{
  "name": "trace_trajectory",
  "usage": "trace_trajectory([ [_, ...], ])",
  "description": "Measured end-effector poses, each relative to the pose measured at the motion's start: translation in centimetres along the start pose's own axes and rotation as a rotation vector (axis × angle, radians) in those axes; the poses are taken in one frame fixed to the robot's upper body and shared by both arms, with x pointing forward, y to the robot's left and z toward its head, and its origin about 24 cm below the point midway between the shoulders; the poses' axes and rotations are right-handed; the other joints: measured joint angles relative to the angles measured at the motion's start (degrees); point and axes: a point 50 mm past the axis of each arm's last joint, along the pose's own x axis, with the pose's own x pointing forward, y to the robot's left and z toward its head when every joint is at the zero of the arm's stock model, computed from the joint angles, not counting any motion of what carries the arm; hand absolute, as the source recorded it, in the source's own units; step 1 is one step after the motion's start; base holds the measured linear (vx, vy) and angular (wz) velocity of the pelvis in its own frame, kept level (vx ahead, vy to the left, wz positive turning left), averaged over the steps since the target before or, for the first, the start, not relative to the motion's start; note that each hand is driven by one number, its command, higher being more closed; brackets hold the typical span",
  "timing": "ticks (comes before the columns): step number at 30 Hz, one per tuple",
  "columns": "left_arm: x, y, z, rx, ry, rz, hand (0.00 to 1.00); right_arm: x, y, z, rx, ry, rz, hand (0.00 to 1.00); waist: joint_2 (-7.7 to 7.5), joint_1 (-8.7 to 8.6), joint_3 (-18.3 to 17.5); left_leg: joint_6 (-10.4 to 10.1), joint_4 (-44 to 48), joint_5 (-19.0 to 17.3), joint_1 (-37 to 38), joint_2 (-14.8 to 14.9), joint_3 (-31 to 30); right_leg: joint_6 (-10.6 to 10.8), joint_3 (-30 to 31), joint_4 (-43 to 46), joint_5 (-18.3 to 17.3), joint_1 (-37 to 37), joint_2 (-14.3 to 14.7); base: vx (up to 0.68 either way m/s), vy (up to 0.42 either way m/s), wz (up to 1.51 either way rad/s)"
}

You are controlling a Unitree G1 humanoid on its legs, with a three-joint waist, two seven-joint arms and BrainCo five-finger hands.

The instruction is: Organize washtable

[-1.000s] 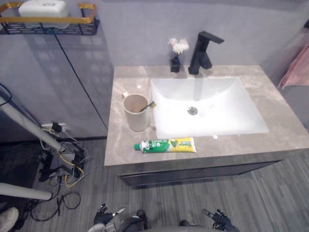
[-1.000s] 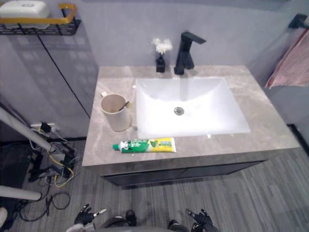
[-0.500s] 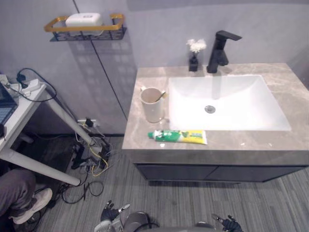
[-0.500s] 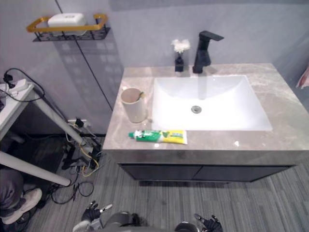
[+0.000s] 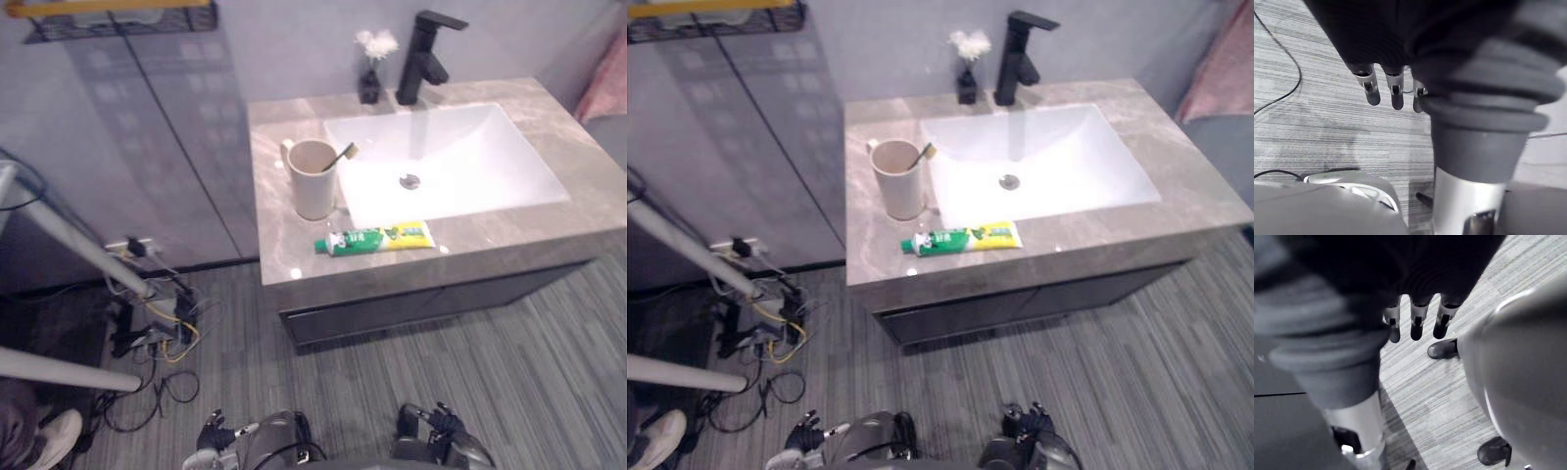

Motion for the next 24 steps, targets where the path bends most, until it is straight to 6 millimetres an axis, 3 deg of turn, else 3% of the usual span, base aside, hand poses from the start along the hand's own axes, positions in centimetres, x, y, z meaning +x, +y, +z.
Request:
trace_trajectory([
  [2,0.1,0.2,0.9,0.003,-0.039,0.004,0.0,-0.1,0.0,-0.6,-0.008,0.014,0.002,0.0,0.17,0.11,0.1,0.05,-3.24,1.33,2.47,-0.1,1.85,0.26,-1.04,3.64,-0.19,1.85,1.42,0.0,0.063,-0.5],
  [4,0.2,0.1,2.4,-0.001,-0.104,0.001,0.0,-0.3,-0.3,-0.9,-0.027,0.019,-0.002,0.0,-0.46,1.1,-0.28,-0.37,-6.43,2.8,4.55,-0.59,3.61,2.56,-2.72,3.35,-2.02,4.42,3.18,0.02,-0.02,-0.46],
  [7,0.2,-0.3,4.9,-0.02,-0.21,-0.003,0.0,-0.6,-1.0,-2.1,-0.034,0.053,-0.018,0.0,-1.41,1.33,-0.75,-1.13,-9.11,4.67,4.97,-2.12,4.07,2.76,-4.21,-0.99,-1.93,5.87,2.87,0.0,-0.095,0.01],
  [10,-0.7,-0.1,7.2,-0.041,-0.341,0.015,0.0,-0.6,-1.1,-2.3,-0.038,0.056,-0.02,0.0,-0.93,1.61,-0.7,-2.27,-10.86,6.62,4.94,-2.09,4.21,5.2,-4.4,-3.69,-0.59,5.82,3.6,-0.02,-0.141,-0.06],
  [12,-1.4,-0.3,8.6,-0.053,-0.423,0.009,0.0,-0.6,-1.4,-2.1,-0.044,0.052,-0.024,0.0,-0.56,1.67,-0.69,-2.75,-11.96,7.7,4.96,-1.99,3.98,4.97,-4.58,-3.98,-0.4,5.77,4.22,0.0,-0.125,0.02],
  [16,-4.7,-0.5,13.7,-0.12,-0.717,0.021,0.0,-0.6,-2.2,-1.9,-0.052,0.034,-0.043,0.0,0.5,2.98,-0.32,-4.03,-14.05,9.86,6.65,-0.93,2.7,3.88,-5.29,-4.55,-0.39,6.99,6.16,-0.02,-0.128,0.05],
  [19,-7.4,-1.1,16.2,-0.106,-0.893,0.019,0.0,-0.6,-2.5,-1.6,-0.059,0.015,-0.049,0.0,1.87,2.94,0.43,-4.2,-13.91,10.03,7.53,-0.42,2.15,3.31,-5.3,-4.74,-0.42,8.11,6.47,-0.06,-0.064,0.05],
  [21,-10.3,-2.5,18.2,-0.064,-1.06,-0.034,0.0,-0.6,-2.7,-1.5,-0.062,0.011,-0.058,0.0,2.88,3.14,1.14,-4.26,-13.84,10.07,7.55,-0.22,2.04,2.8,-5.13,-4.72,-0.41,8.05,6.45,-0.07,-0.008,-0.04],
  [24,-14.8,-5.6,20.5,-0.007,-1.286,-0.256,0.0,-0.6,-2.5,-1.7,-0.06,0.016,-0.056,0.0,3.58,2.96,1.77,-4.31,-14.1,10.09,6.65,-0.72,1.36,2.36,-5.19,-4.74,-0.47,7.26,6.05,-0.06,0.01,0.02],
])
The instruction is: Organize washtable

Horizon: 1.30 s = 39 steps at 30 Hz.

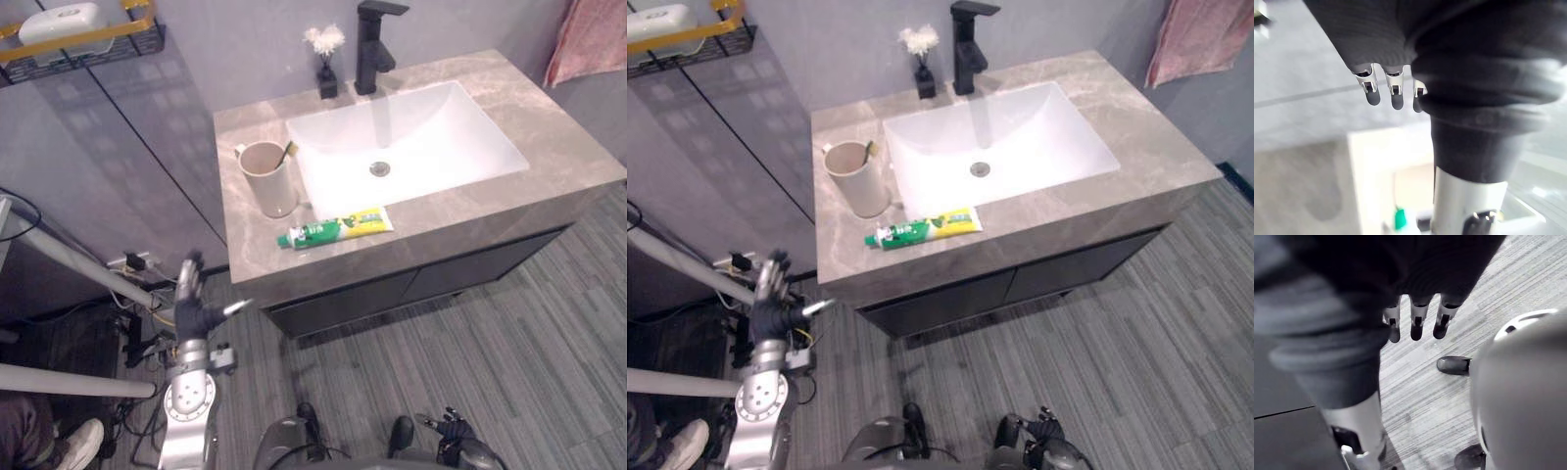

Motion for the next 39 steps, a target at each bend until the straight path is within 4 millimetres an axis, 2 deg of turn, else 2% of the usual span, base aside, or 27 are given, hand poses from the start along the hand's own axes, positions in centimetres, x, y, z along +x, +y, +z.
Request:
trace_trajectory([
  [2,0.2,-3.2,3.0,-0.085,-0.131,-0.256,0.0,0.0,-0.2,0.0,0.001,0.0,-0.004,0.0,0.14,-0.17,0.3,-0.03,-1.31,0.06,0.14,-1.11,-0.2,0.31,-0.05,-0.21,0.22,-0.14,-0.48,-0.02,0.022,0.05],
  [4,-0.1,-4.0,4.9,-0.125,-0.198,-0.416,0.0,0.0,-0.2,-0.1,0.004,0.002,-0.002,0.0,0.22,-0.31,0.25,-0.07,-2.43,0.16,0.33,-2.09,-0.05,0.62,0.22,-0.26,0.37,-0.68,-1.15,0.03,0.04,-0.05],
  [7,-0.5,-3.4,7.0,-0.143,-0.249,-0.642,0.0,0.0,-0.3,0.0,-0.004,0.004,0.013,0.0,0.58,-0.39,0.06,0.91,-3.83,1.32,0.74,-3.62,-0.03,1.67,0.65,-1.06,1.12,-0.89,-2.06,0.09,0.045,-0.05],
  [9,-0.7,-3.3,8.3,-0.183,-0.281,-0.732,0.0,0.2,-0.1,0.2,-0.01,0.01,0.033,0.0,0.61,-0.31,0.04,0.96,-3.77,1.35,1.42,-4.03,-1.09,1.68,1.3,-1.1,1.14,-0.07,-2.25,0.09,0.007,-0.11],
  [11,-0.4,-3.6,8.9,-0.221,-0.316,-0.747,0.0,0.2,0.1,0.2,-0.025,0.013,0.047,0.0,0.69,-0.36,0.07,0.96,-3.78,1.35,2.11,-4.35,-2.02,1.66,1.34,-1.05,1.13,0.63,-2.25,0.08,-0.005,-0.03],
  [15,0.7,-5.3,10.0,-0.306,-0.408,-0.734,0.0,0.3,0.2,0.4,-0.071,0.011,0.061,0.0,1.37,-0.65,-0.1,0.92,-3.85,1.33,2.82,-4.27,-3.3,0.71,1.4,-0.03,0.47,0.81,-2.0,0.01,-0.011,-0.02],
  [17,1.4,-6.0,9.7,-0.314,-0.417,-0.696,0.0,0.3,0.3,0.5,-0.087,0.009,0.069,0.0,1.69,-1.33,-0.06,0.88,-4.01,1.29,2.8,-4.3,-3.36,0.33,1.47,0.34,0.17,0.42,-2.02,-0.06,-0.014,-0.05],
  [21,2.9,-7.9,7.7,-0.278,-0.356,-0.632,0.0,0.3,0.3,0.6,-0.083,0.004,0.065,0.0,1.86,-2.34,-0.05,0.79,-5.31,1.41,2.7,-4.57,-3.3,-0.02,2.74,1.92,-0.36,-1.46,-2.2,-0.08,0.003,-0.11],
  [22,3.1,-8.5,7.3,-0.249,-0.341,-0.627,0.0,0.3,0.3,0.7,-0.083,-0.001,0.066,0.0,1.86,-3.08,-0.05,0.75,-5.71,1.6,2.69,-4.72,-3.31,-0.01,2.74,1.95,-0.35,-1.61,-2.32,-0.05,0.006,0.0],
  [29,4.2,-10.1,6.4,-0.048,-0.338,-0.666,0.0,0.3,0.0,0.8,-0.046,-0.003,0.046,0.0,1.84,-3.32,-0.06,1.07,-6.97,2.82,2.5,-5.33,-3.6,0.89,2.53,1.83,0.25,-2.12,-2.59,0.0,-0.005,0.03],
  [34,6.4,-12.5,5.1,0.264,-0.382,-0.668,0.0,0.4,0.1,1.2,-0.049,-0.018,0.051,0.0,1.82,-3.84,-0.07,1.14,-6.96,2.88,2.55,-5.43,-4.31,0.82,2.15,1.72,0.25,-1.76,-2.52,0.01,-0.008,0.03],
  [36,7.2,-12.7,4.4,0.377,-0.387,-0.633,0.0,0.4,0.4,1.4,-0.066,-0.03,0.063,0.0,1.8,-4.91,-0.08,1.14,-6.98,3.01,2.64,-5.41,-5.05,0.35,1.24,1.69,0.02,-1.26,-2.39,-0.01,-0.019,0.14],
  [39,7.6,-12.6,3.4,0.517,-0.397,-0.582,0.0,0.4,0.8,1.6,-0.092,-0.037,0.076,0.0,1.65,-5.09,-0.14,0.93,-7.88,3.42,3.46,-5.3,-5.06,-1.29,1.12,1.29,-0.09,-0.88,-2.0,-0.01,-0.017,-0.04],
])
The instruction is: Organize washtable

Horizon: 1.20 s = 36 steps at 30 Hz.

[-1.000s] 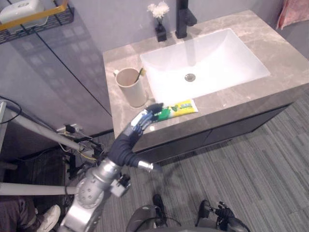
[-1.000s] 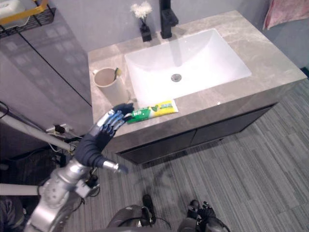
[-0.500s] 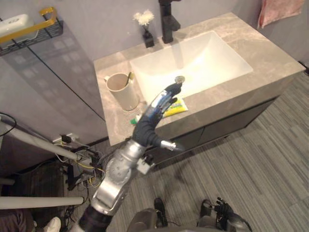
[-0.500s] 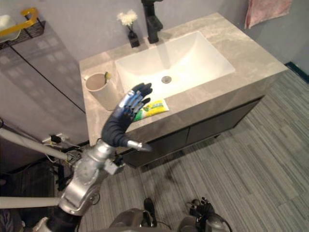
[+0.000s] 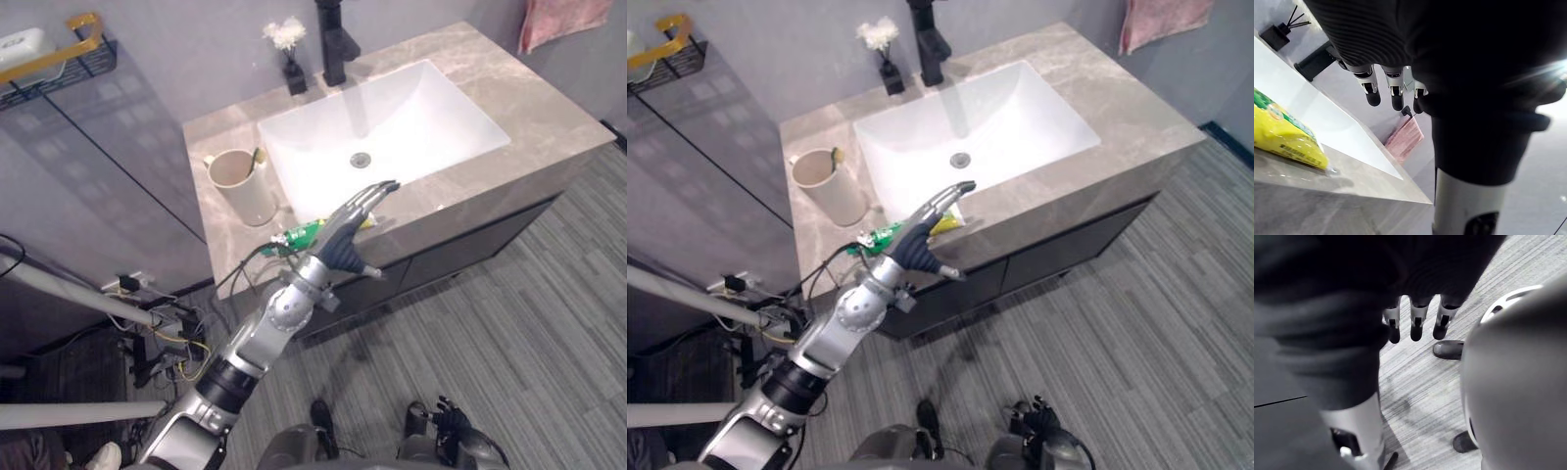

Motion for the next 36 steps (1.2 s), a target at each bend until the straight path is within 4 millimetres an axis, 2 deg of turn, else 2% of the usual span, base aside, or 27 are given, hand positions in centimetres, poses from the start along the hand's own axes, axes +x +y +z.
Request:
trace_trajectory([
  [5,-0.1,-0.3,-0.6,0.074,0.024,0.003,0.0,0.0,0.3,0.0,-0.027,0.004,0.012,0.0,-0.23,0.07,0.0,-0.19,-2.12,1.22,1.11,-0.22,-0.21,-1.42,-0.46,-1.6,0.59,0.97,0.34,0.0,-0.003,0.02],
  [10,-0.5,-1.5,-1.7,0.078,0.081,-0.043,0.0,0.0,0.5,0.0,-0.032,0.008,0.021,0.0,-1.36,0.25,-0.62,-0.41,-2.44,1.37,2.53,-0.26,-1.51,-1.53,-1.85,-2.64,0.52,3.08,0.67,-0.02,-0.024,0.13],
  [15,-1.2,-2.4,-3.8,0.086,0.188,-0.09,0.0,0.0,0.6,0.5,-0.031,-0.013,0.024,0.0,-2.35,0.31,-1.17,-0.68,-3.71,2.42,3.33,-0.29,-2.74,-1.52,-3.11,-2.89,0.53,4.07,1.0,-0.02,-0.024,0.11],
  [22,-1.5,-2.9,-4.6,0.033,0.247,-0.112,0.0,0.0,0.5,0.2,-0.031,-0.003,0.022,0.0,-2.59,0.29,-1.28,-0.75,-3.94,2.46,4.99,-0.2,-2.94,-1.68,-3.29,-3.55,0.45,5.98,1.22,-0.02,-0.007,0.01],
  [29,-1.6,-2.6,-5.3,-0.018,0.289,-0.066,0.0,-0.4,0.9,-1.4,-0.024,0.045,0.03,0.0,-3.63,0.1,-1.95,-0.75,-3.94,2.46,5.21,-0.21,-2.88,-1.43,-3.12,-3.58,0.61,6.08,1.2,0.0,0.0,0.0],
  [36,-1.6,-0.9,-6.0,-0.019,0.324,0.033,0.0,-0.5,0.8,-1.6,-0.036,0.05,0.028,0.0,-3.49,0.21,-2.13,-0.8,-3.91,2.5,5.96,-0.25,-3.01,-1.28,-3.19,-3.82,0.69,7.02,1.22,0.0,0.001,0.0],
])
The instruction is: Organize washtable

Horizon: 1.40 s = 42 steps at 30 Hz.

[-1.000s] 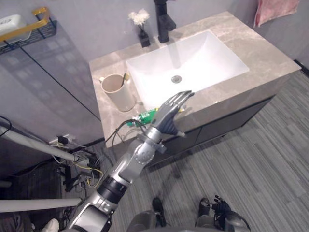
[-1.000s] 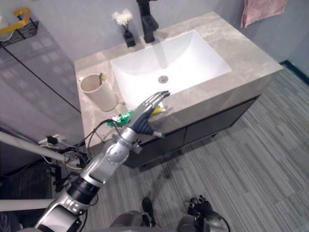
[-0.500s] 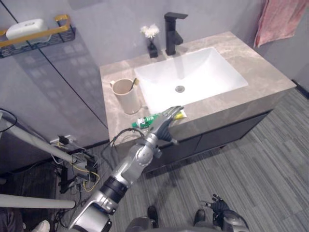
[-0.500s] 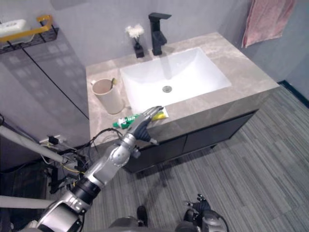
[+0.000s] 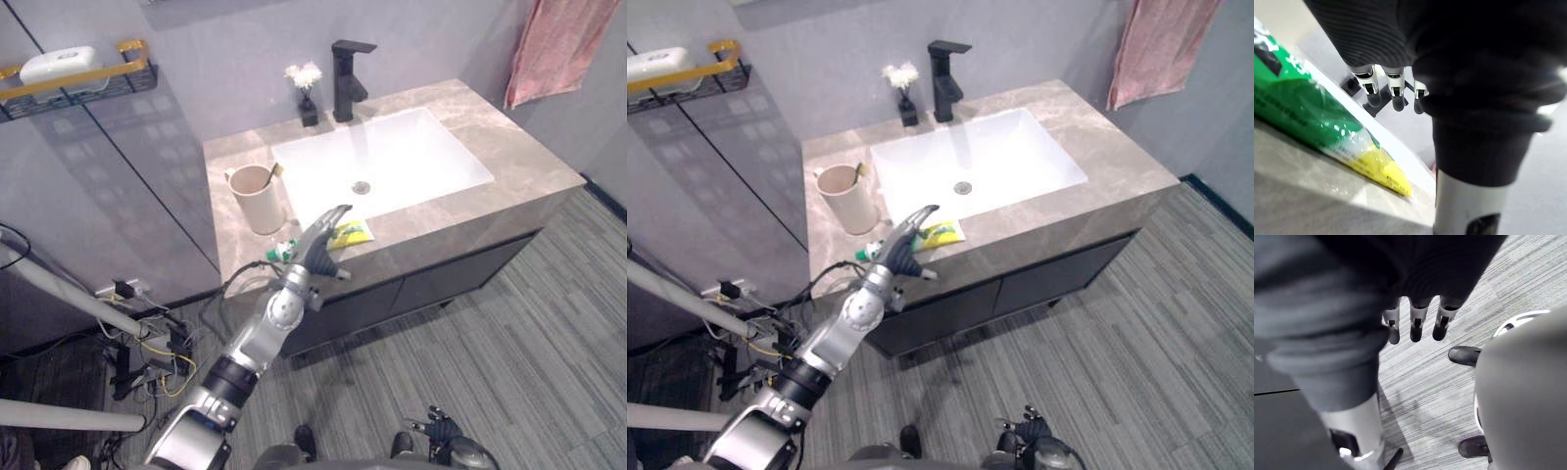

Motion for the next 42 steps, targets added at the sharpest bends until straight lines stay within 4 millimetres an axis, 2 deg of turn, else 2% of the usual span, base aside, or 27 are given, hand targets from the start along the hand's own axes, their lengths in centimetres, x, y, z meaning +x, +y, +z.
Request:
trace_trajectory([
  [13,0.1,1.8,-0.9,-0.003,0.059,0.108,0.0,0.0,0.0,-0.1,-0.003,0.001,0.001,0.0,0.55,0.12,-0.48,-0.14,0.1,0.21,0.0,0.19,-0.15,0.76,0.27,0.25,0.14,-0.06,0.15,-0.01,0.002,0.0],
  [27,-0.1,1.4,-1.3,0.009,0.084,0.07,0.0,0.0,-0.1,-0.1,-0.003,0.002,0.002,0.0,0.38,0.01,-0.61,-0.16,0.1,0.18,0.0,0.41,0.31,0.78,1.5,0.27,0.15,-0.51,0.3,0.0,0.001,-0.02],
  [42,-0.5,0.6,-3.1,0.027,0.178,0.033,0.0,-0.1,0.4,-0.2,0.013,-0.001,0.007,0.0,-0.29,-0.6,-1.03,-0.2,0.09,0.15,-0.1,0.59,0.99,0.95,3.01,0.29,0.31,-1.52,0.34,-0.02,0.005,-0.05],
])
